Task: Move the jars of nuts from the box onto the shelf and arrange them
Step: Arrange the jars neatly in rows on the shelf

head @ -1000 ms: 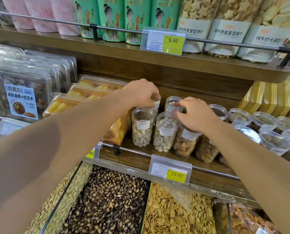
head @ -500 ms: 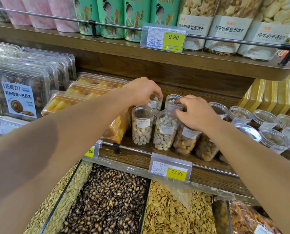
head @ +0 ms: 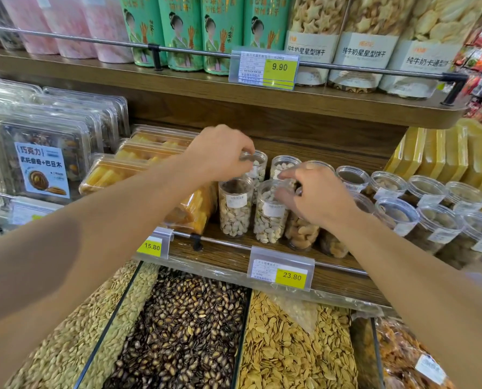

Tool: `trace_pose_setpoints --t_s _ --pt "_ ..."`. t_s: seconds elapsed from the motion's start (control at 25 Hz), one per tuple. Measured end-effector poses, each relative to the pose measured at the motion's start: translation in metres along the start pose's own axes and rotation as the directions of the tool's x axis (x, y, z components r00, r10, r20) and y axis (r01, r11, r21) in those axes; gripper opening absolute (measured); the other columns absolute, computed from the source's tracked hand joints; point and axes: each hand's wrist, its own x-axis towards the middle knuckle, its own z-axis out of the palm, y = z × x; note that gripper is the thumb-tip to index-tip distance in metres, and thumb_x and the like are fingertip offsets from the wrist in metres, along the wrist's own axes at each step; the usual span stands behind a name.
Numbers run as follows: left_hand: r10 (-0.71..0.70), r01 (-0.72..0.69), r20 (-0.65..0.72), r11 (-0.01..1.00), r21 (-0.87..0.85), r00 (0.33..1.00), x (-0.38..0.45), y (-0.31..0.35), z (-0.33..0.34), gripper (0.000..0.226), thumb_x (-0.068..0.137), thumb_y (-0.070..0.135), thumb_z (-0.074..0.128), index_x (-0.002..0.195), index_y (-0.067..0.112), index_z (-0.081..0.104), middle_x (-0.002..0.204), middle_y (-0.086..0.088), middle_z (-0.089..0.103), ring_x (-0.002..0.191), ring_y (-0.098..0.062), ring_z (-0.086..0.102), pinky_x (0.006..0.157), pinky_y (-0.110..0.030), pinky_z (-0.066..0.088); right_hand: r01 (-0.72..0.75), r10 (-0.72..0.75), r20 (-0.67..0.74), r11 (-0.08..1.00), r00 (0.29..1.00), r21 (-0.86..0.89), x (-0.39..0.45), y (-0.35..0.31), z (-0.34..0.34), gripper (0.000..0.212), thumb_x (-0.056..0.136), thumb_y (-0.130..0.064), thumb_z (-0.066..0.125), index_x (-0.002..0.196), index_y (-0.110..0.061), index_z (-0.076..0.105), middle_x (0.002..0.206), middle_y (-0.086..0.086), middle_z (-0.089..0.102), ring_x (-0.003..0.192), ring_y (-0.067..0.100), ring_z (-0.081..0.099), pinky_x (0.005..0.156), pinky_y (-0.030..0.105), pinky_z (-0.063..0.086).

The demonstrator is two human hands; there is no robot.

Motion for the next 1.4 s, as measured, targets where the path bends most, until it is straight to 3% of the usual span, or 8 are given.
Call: trace_pose_setpoints --t_s 0.12,0.28,0.56,0.68,0.96,1.08,1.2,1.4 --pt "0.027 -0.042 0.117 0.992 0.122 0.993 -0.036 0.006 0.004 0.052 0.080 0.066 0.049 0.119 0.036 0.063 0.105 0.007 0.070 0.100 -0.018 0.062 0.098 -0.045 0.046 0.028 -0.029 -0.011 0.998 1.000 -0.058 -0.015 -0.012 0.000 0.045 0.089 -0.053 0.053 0.120 -0.023 0.065 0.118 -0.001 0.063 0.112 0.022 0.054 0.086 0.038 0.048" --pt "0.036 -0.058 0.137 0.985 0.164 0.990 -0.047 0.013 0.015 0.039 0.085 0.049 0.059 0.123 0.038 0.060 0.112 0.007 0.069 0.110 -0.020 0.058 0.110 -0.045 0.029 0.022 -0.021 0.011 0.990 1.000 -0.136 -0.021 -0.015 0.001 0.049 0.086 -0.057 0.057 0.124 -0.025 0.062 0.125 -0.003 0.062 0.116 0.023 0.052 0.091 0.039 0.046" --pt "-0.004 -0.007 0.082 0.992 0.126 0.997 -0.036 0.027 0.014 0.024 0.090 0.035 0.060 0.113 0.028 0.064 0.105 0.001 0.067 0.107 -0.025 0.059 0.101 -0.040 0.038 -0.032 0.032 -0.004 0.988 0.999 -0.148 -0.014 -0.013 0.004 0.046 0.091 -0.043 0.058 0.133 -0.024 0.056 0.132 0.001 0.060 0.122 0.024 0.050 0.095 0.041 0.045" --pt "-0.002 -0.008 0.077 0.992 0.129 0.997 -0.028 0.026 0.020 0.032 0.091 0.034 0.059 0.122 0.027 0.061 0.110 -0.002 0.066 0.105 -0.026 0.059 0.090 -0.039 0.045 -0.055 0.052 -0.022 0.986 0.998 -0.157 -0.010 -0.009 0.007 0.044 0.093 -0.039 0.056 0.134 -0.024 0.054 0.130 0.002 0.060 0.120 0.025 0.051 0.093 0.040 0.045" --pt "-0.015 0.007 0.079 0.994 0.109 0.997 -0.020 0.026 0.028 0.045 0.089 0.036 0.059 0.133 0.032 0.053 0.124 -0.003 0.063 0.112 -0.027 0.058 0.091 -0.041 0.049 -0.055 0.055 -0.006 0.994 0.998 -0.096 -0.017 -0.004 0.002 0.050 0.091 -0.042 0.057 0.138 -0.024 0.050 0.137 0.001 0.054 0.125 0.024 0.047 0.099 0.041 0.043" --pt "-0.022 0.021 -0.024 0.999 -0.049 0.999 -0.024 0.036 0.031 0.043 0.087 0.042 0.057 0.127 0.028 0.058 0.120 0.000 0.065 0.109 -0.023 0.059 0.087 -0.040 0.053 -0.085 0.078 -0.090 0.994 0.993 -0.070 -0.042 0.008 -0.014 0.046 0.089 -0.039 0.058 0.131 -0.021 0.057 0.129 0.001 0.058 0.119 0.023 0.050 0.094 0.036 0.043" --pt "0.097 -0.119 -0.125 0.976 -0.183 0.987 -0.032 0.071 0.039 0.047 0.086 0.047 0.055 0.126 0.024 0.058 0.125 0.002 0.062 0.118 -0.020 0.054 0.095 -0.042 0.048 -0.169 0.158 -0.127 0.983 0.979 -0.077 -0.073 0.034 -0.031 0.042 0.084 -0.039 0.059 0.123 -0.023 0.062 0.123 0.000 0.061 0.115 0.022 0.053 0.088 0.036 0.047" --pt "0.184 -0.207 -0.172 0.969 -0.133 0.968 -0.030 0.114 0.064 0.042 0.083 0.041 0.059 0.122 0.025 0.062 0.121 0.005 0.064 0.118 -0.020 0.052 0.106 -0.044 0.035 -0.188 0.171 -0.093 0.955 0.981 -0.227 -0.098 0.060 -0.040 0.041 0.087 -0.030 0.061 0.127 -0.020 0.060 0.125 0.004 0.062 0.121 0.025 0.049 0.099 0.041 0.041"
